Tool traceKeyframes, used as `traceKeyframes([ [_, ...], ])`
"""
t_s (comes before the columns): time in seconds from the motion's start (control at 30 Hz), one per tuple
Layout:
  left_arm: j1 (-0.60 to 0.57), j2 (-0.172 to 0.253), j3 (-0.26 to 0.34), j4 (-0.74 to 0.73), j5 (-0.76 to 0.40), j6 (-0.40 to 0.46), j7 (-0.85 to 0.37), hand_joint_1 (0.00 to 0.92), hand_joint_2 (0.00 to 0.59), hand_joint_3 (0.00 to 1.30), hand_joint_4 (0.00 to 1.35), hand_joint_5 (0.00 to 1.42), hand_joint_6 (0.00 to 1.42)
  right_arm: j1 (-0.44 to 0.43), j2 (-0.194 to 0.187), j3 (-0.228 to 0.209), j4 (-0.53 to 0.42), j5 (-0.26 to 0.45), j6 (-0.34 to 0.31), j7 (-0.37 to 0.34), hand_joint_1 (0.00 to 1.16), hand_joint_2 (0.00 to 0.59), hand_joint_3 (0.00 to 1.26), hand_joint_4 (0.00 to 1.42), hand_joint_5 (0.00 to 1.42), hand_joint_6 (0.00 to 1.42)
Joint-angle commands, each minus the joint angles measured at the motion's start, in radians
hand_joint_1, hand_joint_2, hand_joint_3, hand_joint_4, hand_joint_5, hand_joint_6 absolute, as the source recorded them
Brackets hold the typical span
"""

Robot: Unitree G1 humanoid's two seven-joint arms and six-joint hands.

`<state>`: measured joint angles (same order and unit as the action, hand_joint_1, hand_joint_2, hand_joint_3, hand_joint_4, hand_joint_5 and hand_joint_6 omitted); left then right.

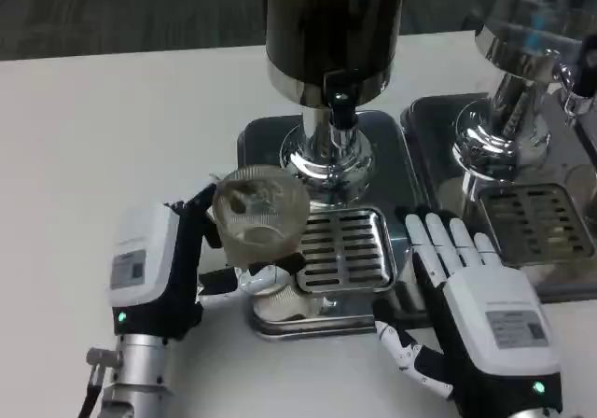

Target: Grasp the cup under the faucet to collect the drink, then remove the cup.

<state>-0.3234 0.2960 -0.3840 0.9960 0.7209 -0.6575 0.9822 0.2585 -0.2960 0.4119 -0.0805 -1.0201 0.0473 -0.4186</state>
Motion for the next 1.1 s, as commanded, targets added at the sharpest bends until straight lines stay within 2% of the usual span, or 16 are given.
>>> traceKeyframes([
  [0.03,-0.071,-0.025,-0.019,0.036,0.004,-0.010,-0.008,0.695,0.016,0.58,0.74,0.93,1.13,0.022,0.014,0.002,-0.011,0.002,0.003,-0.023,0.37,0.466,0.01,0.00,0.00,0.03],
  [0.13,-0.100,-0.042,-0.026,0.068,-0.005,-0.008,-0.024,0.695,0.016,0.59,0.74,0.94,1.14,0.025,0.018,-0.002,-0.004,0.021,-0.007,-0.019,0.38,0.465,0.01,0.00,0.00,0.04],
  [0.63,-0.234,-0.144,-0.083,0.202,-0.005,0.079,-0.111,0.696,0.013,0.61,0.76,0.95,1.15,0.042,0.030,-0.003,-0.020,0.015,0.010,-0.029,0.39,0.464,0.01,0.00,0.00,0.05],
  [0.87,-0.239,-0.160,-0.097,0.219,-0.011,0.082,-0.168,0.703,0.005,0.59,0.75,0.95,1.15,0.049,0.034,-0.008,-0.025,0.013,0.014,-0.033,0.39,0.464,0.01,0.00,0.00,0.06],
  [1.0,-0.228,-0.151,-0.105,0.214,-0.011,0.077,-0.184,0.699,0.002,0.56,0.72,0.91,1.13,0.046,0.033,-0.010,-0.021,0.015,0.010,-0.033,0.39,0.464,0.01,0.00,0.00,0.06],
  [1.1,-0.214,-0.136,-0.107,0.209,-0.014,0.067,-0.172,0.663,0.002,0.53,0.68,0.88,1.08,0.042,0.032,-0.011,-0.018,0.016,0.008,-0.032,0.39,0.464,0.01,0.00,0.00,0.06],
])
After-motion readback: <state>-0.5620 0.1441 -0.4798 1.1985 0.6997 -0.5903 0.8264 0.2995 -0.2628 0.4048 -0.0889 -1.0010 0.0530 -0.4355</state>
